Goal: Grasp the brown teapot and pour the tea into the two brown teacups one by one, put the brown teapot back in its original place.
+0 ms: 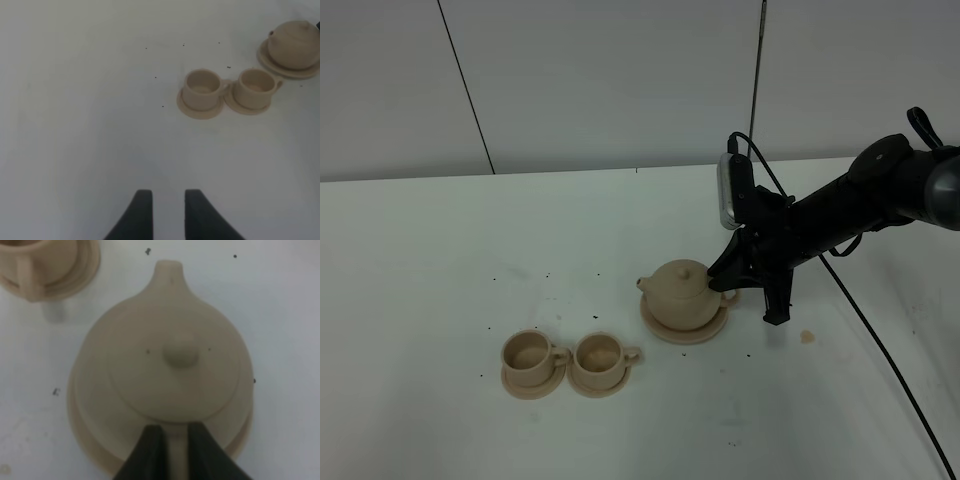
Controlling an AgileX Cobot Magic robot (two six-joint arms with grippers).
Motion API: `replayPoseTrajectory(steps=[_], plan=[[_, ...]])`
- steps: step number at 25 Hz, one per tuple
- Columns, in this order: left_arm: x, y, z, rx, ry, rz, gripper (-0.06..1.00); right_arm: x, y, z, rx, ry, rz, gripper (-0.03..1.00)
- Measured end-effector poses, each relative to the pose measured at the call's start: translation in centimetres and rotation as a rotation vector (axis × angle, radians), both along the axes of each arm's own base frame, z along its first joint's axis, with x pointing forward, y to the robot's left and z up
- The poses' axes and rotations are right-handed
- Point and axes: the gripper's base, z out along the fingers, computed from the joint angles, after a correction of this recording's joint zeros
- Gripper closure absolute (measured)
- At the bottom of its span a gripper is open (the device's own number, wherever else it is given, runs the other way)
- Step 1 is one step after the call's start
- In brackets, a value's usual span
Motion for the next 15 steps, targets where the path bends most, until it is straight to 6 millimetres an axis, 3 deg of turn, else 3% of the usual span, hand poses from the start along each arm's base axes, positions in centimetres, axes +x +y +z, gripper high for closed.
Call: replayPoseTrajectory(steps=[15], plan=[[0.00, 0.00, 0.00, 0.000, 0.000, 0.000, 0.71, 0.10, -0.14, -0.03, 0.021, 0.013, -0.015, 0.87]])
